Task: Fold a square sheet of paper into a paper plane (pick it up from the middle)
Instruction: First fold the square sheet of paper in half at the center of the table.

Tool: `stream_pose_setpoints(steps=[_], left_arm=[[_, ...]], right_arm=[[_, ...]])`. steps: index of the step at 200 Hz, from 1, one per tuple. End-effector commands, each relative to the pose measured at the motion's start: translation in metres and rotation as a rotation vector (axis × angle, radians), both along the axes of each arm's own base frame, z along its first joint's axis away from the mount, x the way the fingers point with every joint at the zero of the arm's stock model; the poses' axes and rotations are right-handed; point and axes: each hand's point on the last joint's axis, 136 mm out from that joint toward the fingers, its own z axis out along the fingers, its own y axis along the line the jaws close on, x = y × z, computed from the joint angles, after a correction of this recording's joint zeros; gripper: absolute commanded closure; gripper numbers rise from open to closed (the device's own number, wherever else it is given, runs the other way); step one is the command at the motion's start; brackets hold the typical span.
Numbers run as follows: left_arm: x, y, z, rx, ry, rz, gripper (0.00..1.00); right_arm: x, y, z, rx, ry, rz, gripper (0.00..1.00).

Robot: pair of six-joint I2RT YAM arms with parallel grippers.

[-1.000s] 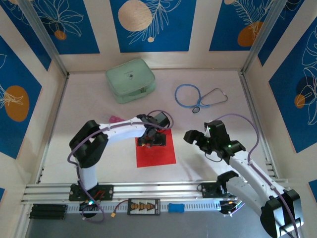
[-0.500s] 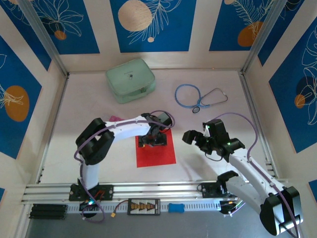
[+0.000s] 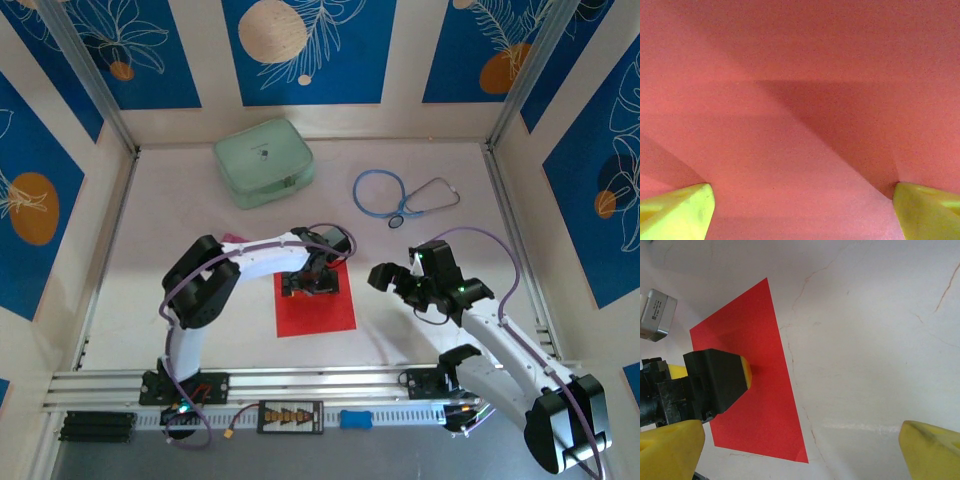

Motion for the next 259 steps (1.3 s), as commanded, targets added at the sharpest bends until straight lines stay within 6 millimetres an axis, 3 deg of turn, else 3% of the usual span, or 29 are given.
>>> stream_pose_setpoints(steps=[1,54,141,168,186,205,231,259], left_arm=[[-0.010,0.002,-0.012,0.030,0.051,0.016,0.08],[-0.015,-0.001,-0.021,0.032,0.074,0.003,0.09],[-0.015,-0.002,-0.016,0.024,0.054,-0.007,0.10],[-0.014,-0.010,-0.014,-0.007,0.041,-0.042,0.16],[-0.011,-0.015,-0.010,-0.034,0.023,-0.066,0.27],[-0.009,-0.019,-0.004,-0.062,0.001,-0.084,0.30],[-0.005,-0.026,0.005,-0.108,-0.034,-0.119,0.42],[-0.002,-0.032,0.014,-0.160,-0.068,-0.147,0.51]], right_arm=[[-0.002,0.001,0.002,0.004,0.013,0.015,0.00],[-0.004,-0.003,-0.003,-0.008,0.034,-0.011,0.00],[-0.005,-0.003,-0.004,-0.004,0.046,-0.022,0.01],[-0.005,-0.003,-0.003,-0.001,0.052,-0.029,0.00],[-0.004,-0.006,-0.001,-0.014,0.056,-0.040,0.01],[-0.003,-0.023,-0.002,-0.083,0.095,-0.139,0.01],[-0.003,-0.037,-0.001,-0.174,0.152,-0.183,0.01],[-0.001,-0.030,0.002,-0.190,0.196,-0.116,0.01]])
